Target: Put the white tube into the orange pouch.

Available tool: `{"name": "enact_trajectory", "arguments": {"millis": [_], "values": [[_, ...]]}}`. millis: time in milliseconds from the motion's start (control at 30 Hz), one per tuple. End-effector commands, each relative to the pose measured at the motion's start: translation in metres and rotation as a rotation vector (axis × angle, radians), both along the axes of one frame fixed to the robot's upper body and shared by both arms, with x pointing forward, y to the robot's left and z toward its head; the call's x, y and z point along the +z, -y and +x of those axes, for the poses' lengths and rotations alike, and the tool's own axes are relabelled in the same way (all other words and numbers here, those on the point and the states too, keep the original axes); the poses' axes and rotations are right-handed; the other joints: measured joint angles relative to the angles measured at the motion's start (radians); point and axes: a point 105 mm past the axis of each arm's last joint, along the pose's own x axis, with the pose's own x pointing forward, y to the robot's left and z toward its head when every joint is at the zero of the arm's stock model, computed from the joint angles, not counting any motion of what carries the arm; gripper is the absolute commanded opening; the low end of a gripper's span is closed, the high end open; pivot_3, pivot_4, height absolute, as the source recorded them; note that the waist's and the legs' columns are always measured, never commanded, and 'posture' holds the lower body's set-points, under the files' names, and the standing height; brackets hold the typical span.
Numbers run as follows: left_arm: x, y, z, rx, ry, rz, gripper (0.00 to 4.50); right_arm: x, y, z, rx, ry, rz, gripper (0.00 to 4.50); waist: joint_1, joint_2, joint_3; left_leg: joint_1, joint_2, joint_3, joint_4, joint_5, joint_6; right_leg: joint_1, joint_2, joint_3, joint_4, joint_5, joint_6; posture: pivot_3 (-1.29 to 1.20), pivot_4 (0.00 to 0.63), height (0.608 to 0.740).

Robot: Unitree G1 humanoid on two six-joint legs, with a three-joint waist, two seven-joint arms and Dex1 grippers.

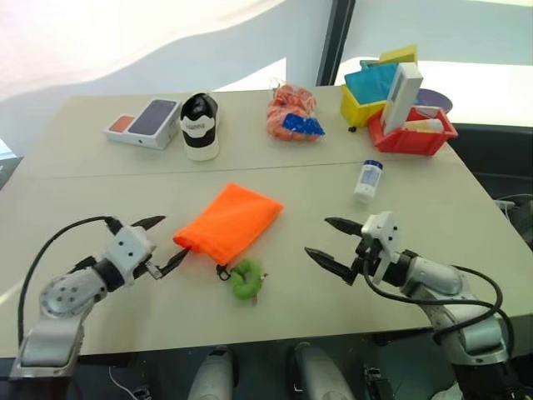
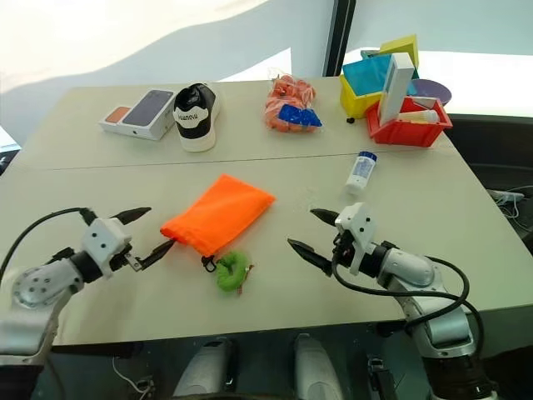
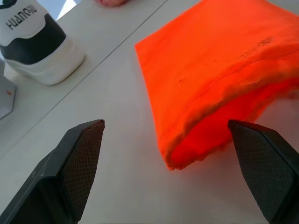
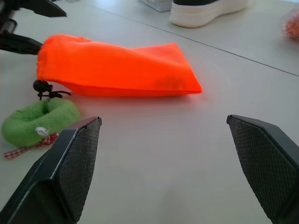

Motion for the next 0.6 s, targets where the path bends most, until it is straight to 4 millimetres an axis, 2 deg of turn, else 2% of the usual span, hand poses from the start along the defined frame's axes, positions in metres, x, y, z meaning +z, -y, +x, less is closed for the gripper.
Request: {"name": "enact_trajectory", "arguments": {"millis": [33,67,167,333,400,600], "values": [[0.003,0.005,0.005,-0.032,0.049,0.033,4.5,0.011,-0.009,-0.004,0.025,0.042,0.015,4.46,0.0,0.0,0.0,0.0,0.0,0.0,0.0,0.0,0.0,0.0,0.0,0.0,0.0,0.0,0.0,0.0,0.15,0.74],[0.004,0.007,0.007,-0.043,0.054,0.03,4.5,0.011,-0.009,-0.005,0.025,0.041,0.015,4.46,0.0,0.0,0.0,0.0,0.0,0.0,0.0,0.0,0.0,0.0,0.0,0.0,0.0,0.0,0.0,0.0,0.15,0.74],[0.002,0.014,0.01,-0.086,0.059,0.044,3.69,0.01,-0.009,-0.005,0.024,0.039,0.015,4.5,0.001,0.0,0.0,0.0,0.0,0.0,0.0,0.0,0.0,0.0,0.0,0.0,0.0,0.0,0.0,0.0,0.15,0.74],[0.003,0.018,0.014,-0.113,0.071,0.042,1.01,0.009,-0.009,-0.005,0.016,0.04,0.017,4.5,0.0,0.0,0.0,0.0,0.0,0.0,0.0,0.0,0.0,0.0,0.0,0.0,0.0,0.0,0.0,0.0,0.15,0.74],[0.003,0.018,0.015,-0.118,0.073,0.041,0.08,0.008,-0.007,-0.004,0.006,0.041,0.016,4.5,-0.001,0.0,0.0,0.0,0.0,0.0,0.0,0.0,0.0,0.0,0.0,0.0,0.001,0.0,0.001,0.0,0.15,0.74],[0.005,0.02,0.016,-0.115,0.072,0.014,0.03,0.01,0.006,0.006,-0.071,0.065,0.01,4.5,0.0,0.0,0.0,0.0,0.0,0.0,0.001,0.0,0.0,0.0,0.001,0.0,0.001,0.0,0.001,0.0,0.15,0.74]]}}
